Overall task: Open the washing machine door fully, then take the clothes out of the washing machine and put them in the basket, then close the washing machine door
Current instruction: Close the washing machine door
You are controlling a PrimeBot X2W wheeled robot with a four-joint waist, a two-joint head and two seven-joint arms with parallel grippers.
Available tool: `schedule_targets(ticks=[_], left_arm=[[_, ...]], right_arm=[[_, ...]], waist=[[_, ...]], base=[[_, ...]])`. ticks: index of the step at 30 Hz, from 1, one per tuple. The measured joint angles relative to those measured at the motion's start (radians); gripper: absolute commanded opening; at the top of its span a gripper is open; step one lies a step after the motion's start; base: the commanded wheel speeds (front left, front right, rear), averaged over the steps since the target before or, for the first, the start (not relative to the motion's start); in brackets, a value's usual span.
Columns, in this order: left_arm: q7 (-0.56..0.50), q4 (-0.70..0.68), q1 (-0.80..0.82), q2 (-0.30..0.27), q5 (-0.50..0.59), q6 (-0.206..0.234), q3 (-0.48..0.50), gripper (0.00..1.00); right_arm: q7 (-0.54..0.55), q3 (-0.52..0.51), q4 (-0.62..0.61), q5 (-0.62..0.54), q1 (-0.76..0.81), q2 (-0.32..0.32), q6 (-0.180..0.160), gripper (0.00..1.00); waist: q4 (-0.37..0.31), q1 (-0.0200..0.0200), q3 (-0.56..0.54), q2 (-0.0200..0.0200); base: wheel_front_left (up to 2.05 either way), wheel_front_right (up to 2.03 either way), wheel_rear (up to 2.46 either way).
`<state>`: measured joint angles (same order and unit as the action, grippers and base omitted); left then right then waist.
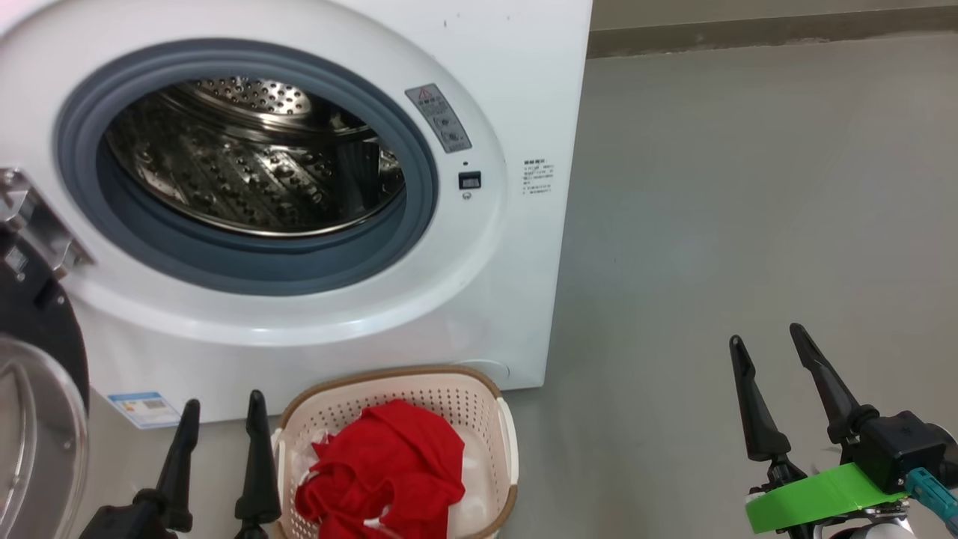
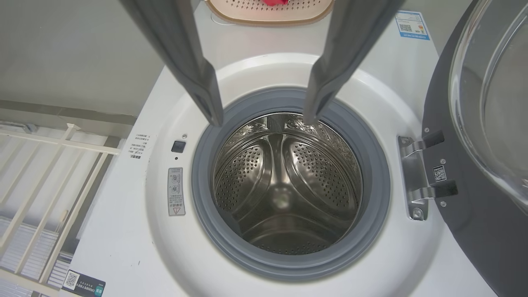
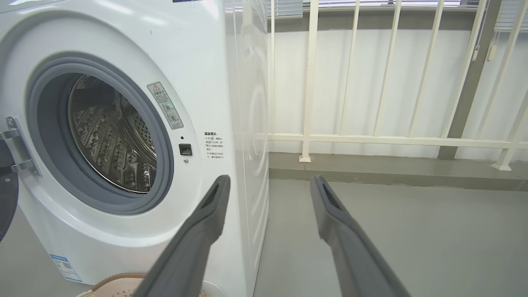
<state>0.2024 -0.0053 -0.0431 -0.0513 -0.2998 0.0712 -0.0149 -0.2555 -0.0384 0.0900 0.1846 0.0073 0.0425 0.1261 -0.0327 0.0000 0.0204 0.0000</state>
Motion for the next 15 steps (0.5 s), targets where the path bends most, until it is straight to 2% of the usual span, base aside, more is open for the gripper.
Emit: schedule_targets(ticks=[8, 15], left_arm=[[0.000, -0.021, -0.014, -0.006, 0.000, -0.001, -0.014, 1.00], [-0.002, -0.035, -0.022, -0.013, 0.000, -0.002, -0.023, 1.00]], right_arm=[[0.000, 0.000, 0.001, 0.000, 0.008, 0.000, 0.000, 1.00], [0.000, -0.001, 0.002, 0.000, 0.011, 0.000, 0.000, 1.00]], waist=[[0.005, 0.0000, -0.007, 0.0000], [0.011, 0.0000, -0.007, 0.0000]], base=[[-1.62, 1.62, 0.00], [-0.67, 0.67, 0.00]])
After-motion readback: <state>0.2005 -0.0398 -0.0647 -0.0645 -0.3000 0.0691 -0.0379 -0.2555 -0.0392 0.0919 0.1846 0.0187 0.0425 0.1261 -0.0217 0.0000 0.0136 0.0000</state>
